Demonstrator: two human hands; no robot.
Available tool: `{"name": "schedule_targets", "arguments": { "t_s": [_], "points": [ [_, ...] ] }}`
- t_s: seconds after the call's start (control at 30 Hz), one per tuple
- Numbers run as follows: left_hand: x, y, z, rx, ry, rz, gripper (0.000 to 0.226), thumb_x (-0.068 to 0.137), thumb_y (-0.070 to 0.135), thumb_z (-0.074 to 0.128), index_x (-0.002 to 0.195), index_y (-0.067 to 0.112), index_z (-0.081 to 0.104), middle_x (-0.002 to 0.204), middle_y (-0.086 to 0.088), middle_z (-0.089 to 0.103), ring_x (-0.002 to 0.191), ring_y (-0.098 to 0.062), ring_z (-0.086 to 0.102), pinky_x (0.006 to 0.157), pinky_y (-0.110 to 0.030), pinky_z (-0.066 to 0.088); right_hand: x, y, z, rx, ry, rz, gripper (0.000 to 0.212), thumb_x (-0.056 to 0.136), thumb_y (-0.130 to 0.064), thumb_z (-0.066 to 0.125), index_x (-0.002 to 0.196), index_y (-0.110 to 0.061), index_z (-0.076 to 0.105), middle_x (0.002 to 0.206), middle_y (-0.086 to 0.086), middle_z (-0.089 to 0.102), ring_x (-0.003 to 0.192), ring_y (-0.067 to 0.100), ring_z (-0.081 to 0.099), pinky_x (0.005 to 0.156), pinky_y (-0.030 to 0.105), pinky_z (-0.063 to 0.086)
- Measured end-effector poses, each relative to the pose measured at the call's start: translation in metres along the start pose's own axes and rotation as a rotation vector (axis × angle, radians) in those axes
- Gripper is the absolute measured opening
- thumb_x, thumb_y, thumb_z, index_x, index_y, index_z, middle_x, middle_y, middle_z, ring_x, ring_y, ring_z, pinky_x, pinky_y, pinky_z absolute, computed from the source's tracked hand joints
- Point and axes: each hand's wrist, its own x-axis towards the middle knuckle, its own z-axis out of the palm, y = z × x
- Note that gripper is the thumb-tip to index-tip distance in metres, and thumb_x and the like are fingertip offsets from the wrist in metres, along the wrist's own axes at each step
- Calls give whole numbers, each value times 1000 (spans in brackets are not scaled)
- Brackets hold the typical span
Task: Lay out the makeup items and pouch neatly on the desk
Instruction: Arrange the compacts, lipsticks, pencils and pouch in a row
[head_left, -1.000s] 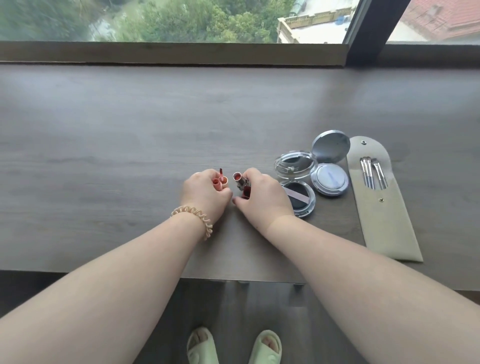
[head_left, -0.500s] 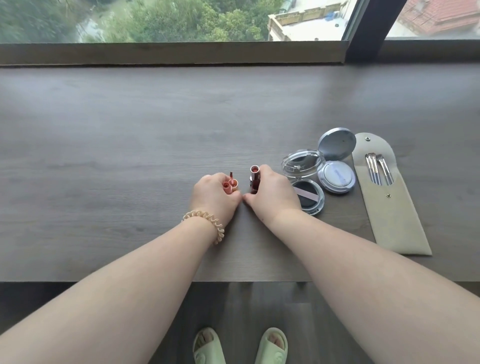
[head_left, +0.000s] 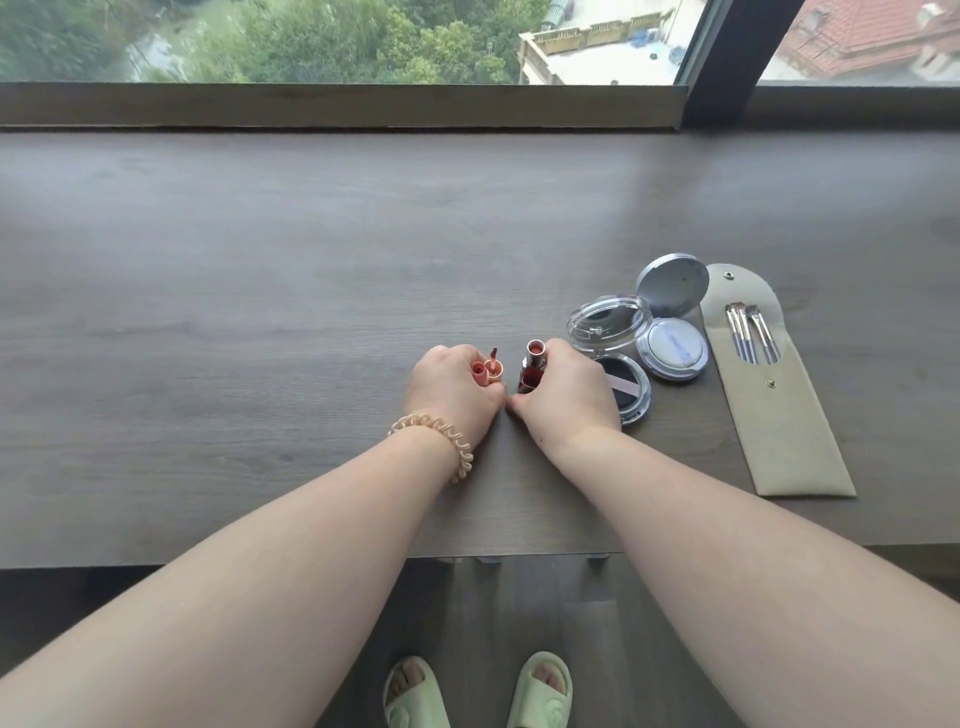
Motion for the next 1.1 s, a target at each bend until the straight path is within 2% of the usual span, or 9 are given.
{"name": "schedule_targets", "arguments": {
  "t_s": [0.17,0.3,0.5,0.63,0.83,0.9,0.97,1.03,1.1],
  "points": [
    [-5,10,10,-16,-15,5,17,77,27,66,92,19,69,96,-4,62,93,-18,58,73,-17,32,-6,12,-7,-6,2,52,23,74,-19,70,83,-21,49,80,-4,60,85,23,61,67,28,43],
    [-9,18,17,-17,-10,18,16,78,28,64,88,17,69,93,-5,62,91,-19,58,71,-19,33,-9,16,-8,22,30,61,17,78,-20,65,88,-19,51,89,3,66,87,26,61,68,32,46],
    [-11,21,20,18,11,35,18,80,28,62,89,14,69,88,-4,57,89,-21,57,71,-22,34,-13,18,-12,36,33,55,24,76,-18,67,95,-18,53,92,3,66,89,26,61,66,30,43],
    [-13,21,21,28,25,22,20,80,31,63,88,13,68,85,-3,52,87,-23,57,71,-23,37,-18,20,-17,63,32,47,37,73,-18,69,106,-20,52,97,1,66,92,25,61,68,29,44],
    [-15,21,19,-14,11,-13,28,75,30,69,99,16,65,102,-6,59,95,-21,58,76,-23,39,-30,29,-31,118,36,-18,78,64,-28,81,131,-22,41,113,4,62,106,22,58,81,28,44],
    [-18,19,16,-24,-6,-31,43,72,28,72,112,18,60,109,-6,58,101,-21,57,81,-24,40,-41,33,-34,201,82,-92,79,62,-30,82,131,-25,42,94,3,64,93,17,60,82,26,45],
    [-24,16,9,-59,-33,-37,63,69,27,75,127,21,50,115,-4,54,105,-18,54,87,-26,41,-55,37,-36,259,151,-208,65,65,-34,78,122,-28,48,66,-4,54,68,9,55,70,20,44],
    [-35,11,-1,-116,-60,-16,79,67,30,76,136,27,38,116,2,48,101,-13,51,89,-25,41,-68,38,-35,274,226,-323,48,67,-42,68,110,-28,52,55,-9,43,56,7,47,59,12,38],
    [-51,1,-15,-166,-67,-1,86,66,35,73,139,33,29,116,5,45,98,-14,54,92,-30,45,-79,29,-30,268,250,-419,37,67,-46,57,99,-26,55,54,-11,39,52,5,45,54,12,35]
  ]
}}
